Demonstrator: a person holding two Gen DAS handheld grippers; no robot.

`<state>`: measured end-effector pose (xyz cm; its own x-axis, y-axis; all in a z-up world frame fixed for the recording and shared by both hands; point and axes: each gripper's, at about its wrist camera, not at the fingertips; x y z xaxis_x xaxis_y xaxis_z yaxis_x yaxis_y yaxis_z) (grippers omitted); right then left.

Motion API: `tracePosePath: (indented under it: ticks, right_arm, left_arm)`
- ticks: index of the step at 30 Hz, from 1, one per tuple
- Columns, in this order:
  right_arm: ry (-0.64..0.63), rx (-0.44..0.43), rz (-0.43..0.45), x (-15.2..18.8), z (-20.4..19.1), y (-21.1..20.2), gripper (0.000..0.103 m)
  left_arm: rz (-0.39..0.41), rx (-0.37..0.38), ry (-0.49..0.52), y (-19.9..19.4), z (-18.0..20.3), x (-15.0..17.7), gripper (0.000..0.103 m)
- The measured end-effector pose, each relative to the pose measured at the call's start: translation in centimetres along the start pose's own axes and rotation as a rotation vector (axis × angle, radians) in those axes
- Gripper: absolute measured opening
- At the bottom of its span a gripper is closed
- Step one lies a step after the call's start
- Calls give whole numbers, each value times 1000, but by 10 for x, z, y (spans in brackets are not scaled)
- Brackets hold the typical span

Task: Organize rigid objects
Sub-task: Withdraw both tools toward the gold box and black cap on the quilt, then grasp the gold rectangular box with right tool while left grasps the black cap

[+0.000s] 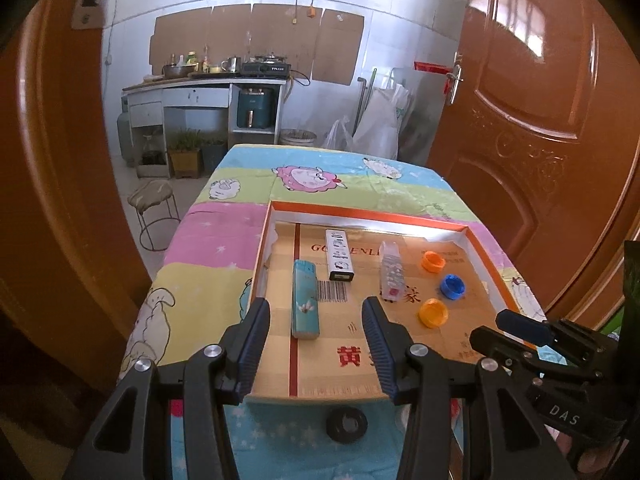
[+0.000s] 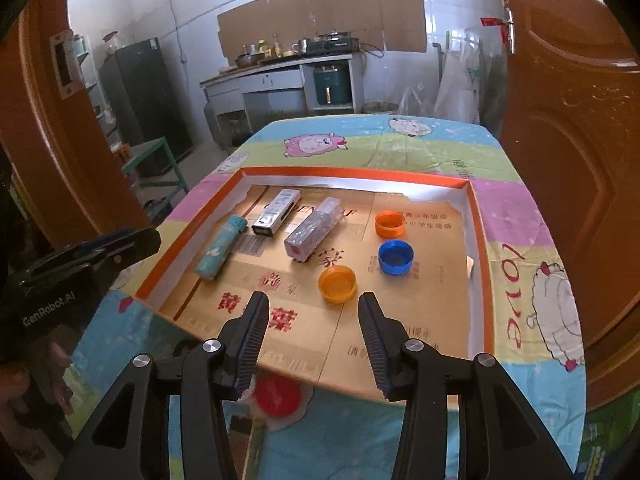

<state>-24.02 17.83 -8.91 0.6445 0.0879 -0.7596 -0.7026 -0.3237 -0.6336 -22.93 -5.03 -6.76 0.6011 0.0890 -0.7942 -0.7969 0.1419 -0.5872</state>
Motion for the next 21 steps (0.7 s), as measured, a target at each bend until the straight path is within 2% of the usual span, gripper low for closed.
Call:
tracePosePath:
  ticks: [9,15,21]
  right_arm:
    - [-3,-24,-20,28,-21,-20,48]
    - [18,-61,-84,62,-33,-19,48]
    - [-3,-48,-110,77,-47,-14,48]
  left_arm:
    - [-4,20,8,-24,-3,21,48]
    - [-15,45,-8,-35,-13,43,48]
    - [-26,64,-18,-43,-21,61,48]
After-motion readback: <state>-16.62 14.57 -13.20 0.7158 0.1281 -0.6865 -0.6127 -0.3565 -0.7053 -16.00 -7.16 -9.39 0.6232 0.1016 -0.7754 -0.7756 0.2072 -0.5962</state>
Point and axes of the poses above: each gripper's, at about its wrist camera, not at the fingertips, and y roughly the way its jaws point, z to its right, x to its underside, and after that the axes turned 4 degrees about z, right-handed
